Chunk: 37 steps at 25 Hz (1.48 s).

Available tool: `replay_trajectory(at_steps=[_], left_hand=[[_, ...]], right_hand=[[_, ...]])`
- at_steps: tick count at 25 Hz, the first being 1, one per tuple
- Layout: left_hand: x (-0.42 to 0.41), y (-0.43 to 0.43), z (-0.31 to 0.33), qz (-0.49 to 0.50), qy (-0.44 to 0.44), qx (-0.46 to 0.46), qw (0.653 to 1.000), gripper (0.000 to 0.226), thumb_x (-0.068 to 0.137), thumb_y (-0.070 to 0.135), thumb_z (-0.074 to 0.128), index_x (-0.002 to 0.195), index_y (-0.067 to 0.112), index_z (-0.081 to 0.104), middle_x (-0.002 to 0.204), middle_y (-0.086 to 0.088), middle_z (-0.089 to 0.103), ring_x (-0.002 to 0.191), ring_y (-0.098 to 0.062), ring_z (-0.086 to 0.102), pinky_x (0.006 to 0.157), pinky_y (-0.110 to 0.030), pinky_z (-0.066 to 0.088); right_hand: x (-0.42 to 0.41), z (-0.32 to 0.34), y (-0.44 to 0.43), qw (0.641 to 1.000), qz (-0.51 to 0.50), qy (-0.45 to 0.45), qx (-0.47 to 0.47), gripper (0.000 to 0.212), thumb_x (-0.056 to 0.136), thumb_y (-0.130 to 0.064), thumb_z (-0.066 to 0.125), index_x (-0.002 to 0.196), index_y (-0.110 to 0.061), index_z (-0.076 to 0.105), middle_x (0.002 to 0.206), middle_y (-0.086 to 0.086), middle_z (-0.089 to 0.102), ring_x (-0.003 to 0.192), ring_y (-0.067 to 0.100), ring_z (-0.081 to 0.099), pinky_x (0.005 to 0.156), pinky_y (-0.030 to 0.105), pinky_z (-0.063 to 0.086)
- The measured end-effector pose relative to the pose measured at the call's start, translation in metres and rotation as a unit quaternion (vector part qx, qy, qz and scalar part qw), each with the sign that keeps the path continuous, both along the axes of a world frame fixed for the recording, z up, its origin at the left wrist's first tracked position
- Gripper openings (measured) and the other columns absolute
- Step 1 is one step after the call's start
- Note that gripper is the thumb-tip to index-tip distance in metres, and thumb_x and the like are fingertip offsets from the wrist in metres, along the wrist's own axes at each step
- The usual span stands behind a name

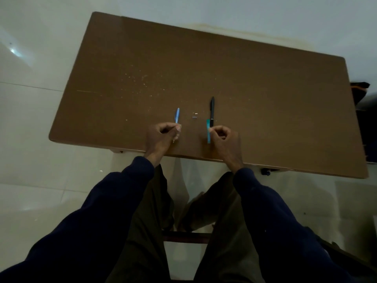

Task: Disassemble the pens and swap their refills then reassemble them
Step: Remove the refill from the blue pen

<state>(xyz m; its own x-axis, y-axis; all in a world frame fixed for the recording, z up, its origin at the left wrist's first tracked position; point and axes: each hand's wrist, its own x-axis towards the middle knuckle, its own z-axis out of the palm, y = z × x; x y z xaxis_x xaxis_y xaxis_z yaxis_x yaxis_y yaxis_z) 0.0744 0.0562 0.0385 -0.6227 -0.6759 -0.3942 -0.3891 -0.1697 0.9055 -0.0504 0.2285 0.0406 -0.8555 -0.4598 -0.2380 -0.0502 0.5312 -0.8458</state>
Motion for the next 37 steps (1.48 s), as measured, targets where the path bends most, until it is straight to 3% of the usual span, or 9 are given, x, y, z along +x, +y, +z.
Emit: replay_trajectory(at_steps=[4, 8, 11, 14, 18, 24, 27, 31, 37], left_hand=[[0.005, 0.019, 0.008, -0.063, 0.035, 0.09, 0.993, 0.03, 0.09, 0.03, 0.074, 0.116, 0.014, 0.076, 0.114, -0.002, 0.076, 0.107, -0.019, 0.071, 0.093, -0.035, 0.058], [0.013, 0.027, 0.016, -0.051, 0.085, 0.085, 0.991, 0.027, 0.089, 0.031, 0.076, 0.111, 0.015, 0.078, 0.106, 0.004, 0.079, 0.103, -0.01, 0.072, 0.088, -0.026, 0.055], [0.022, 0.028, 0.02, -0.044, 0.108, 0.069, 0.991, 0.019, 0.091, 0.032, 0.075, 0.105, 0.02, 0.08, 0.104, 0.003, 0.079, 0.104, -0.016, 0.073, 0.092, -0.032, 0.057], [0.033, 0.029, 0.026, -0.056, 0.108, 0.033, 0.992, 0.017, 0.092, 0.035, 0.072, 0.103, 0.024, 0.079, 0.099, 0.006, 0.079, 0.096, -0.013, 0.074, 0.079, -0.025, 0.058], [0.04, 0.031, 0.038, -0.078, 0.13, -0.012, 0.988, 0.016, 0.094, 0.026, 0.071, 0.101, 0.015, 0.079, 0.09, 0.006, 0.08, 0.081, -0.01, 0.076, 0.065, -0.017, 0.056], [0.044, 0.03, 0.047, -0.072, 0.146, -0.04, 0.986, 0.019, 0.089, 0.016, 0.076, 0.106, 0.009, 0.078, 0.094, -0.003, 0.08, 0.087, -0.017, 0.076, 0.08, -0.027, 0.06], [0.046, 0.029, 0.047, -0.076, 0.144, -0.075, 0.984, 0.02, 0.086, 0.013, 0.079, 0.105, 0.007, 0.079, 0.094, -0.001, 0.079, 0.086, -0.011, 0.075, 0.078, -0.024, 0.059], [0.045, 0.027, 0.043, -0.079, 0.133, -0.088, 0.984, 0.021, 0.086, 0.011, 0.079, 0.106, 0.007, 0.079, 0.096, -0.002, 0.078, 0.088, -0.01, 0.074, 0.079, -0.021, 0.058], [0.037, 0.029, 0.037, -0.087, 0.123, -0.093, 0.984, 0.02, 0.086, 0.011, 0.079, 0.106, 0.007, 0.079, 0.093, 0.005, 0.077, 0.084, -0.002, 0.073, 0.074, -0.015, 0.054]], right_hand=[[0.036, 0.012, -0.004, 0.995, 0.039, -0.01, -0.092, 0.012, 0.097, -0.024, 0.07, 0.097, -0.014, 0.076, 0.087, -0.008, 0.075, 0.076, 0.004, 0.071, 0.064, 0.018, 0.056], [0.055, 0.025, -0.008, 0.991, 0.051, 0.008, -0.123, 0.006, 0.096, -0.023, 0.072, 0.09, -0.024, 0.074, 0.081, -0.022, 0.074, 0.072, -0.003, 0.069, 0.062, 0.011, 0.05], [0.063, 0.033, -0.007, 0.99, 0.057, 0.024, -0.127, 0.005, 0.095, -0.024, 0.073, 0.09, -0.024, 0.075, 0.081, -0.017, 0.075, 0.071, 0.0, 0.069, 0.063, 0.012, 0.05], [0.063, 0.044, -0.008, 0.988, 0.045, 0.071, -0.131, 0.004, 0.095, -0.024, 0.073, 0.092, -0.022, 0.075, 0.079, -0.01, 0.074, 0.073, 0.003, 0.069, 0.065, 0.017, 0.052], [0.058, 0.064, -0.014, 0.982, 0.08, 0.119, -0.125, 0.003, 0.092, -0.021, 0.076, 0.095, -0.021, 0.075, 0.084, -0.012, 0.073, 0.076, 0.006, 0.07, 0.068, 0.022, 0.056], [0.056, 0.075, -0.016, 0.976, 0.13, 0.135, -0.114, 0.002, 0.093, -0.014, 0.074, 0.093, -0.015, 0.076, 0.082, -0.01, 0.072, 0.074, 0.005, 0.069, 0.066, 0.02, 0.055], [0.056, 0.077, -0.015, 0.974, 0.151, 0.129, -0.112, 0.007, 0.093, -0.013, 0.074, 0.092, -0.02, 0.074, 0.082, -0.013, 0.071, 0.073, 0.002, 0.068, 0.065, 0.015, 0.053], [0.05, 0.077, -0.016, 0.972, 0.175, 0.127, -0.087, 0.02, 0.093, -0.015, 0.074, 0.086, -0.033, 0.069, 0.081, -0.014, 0.069, 0.073, 0.008, 0.067, 0.065, 0.019, 0.055], [0.042, 0.062, -0.016, 0.975, 0.182, 0.106, -0.07, 0.012, 0.097, -0.016, 0.068, 0.09, -0.025, 0.069, 0.083, -0.012, 0.068, 0.074, 0.003, 0.064, 0.067, 0.017, 0.053]])
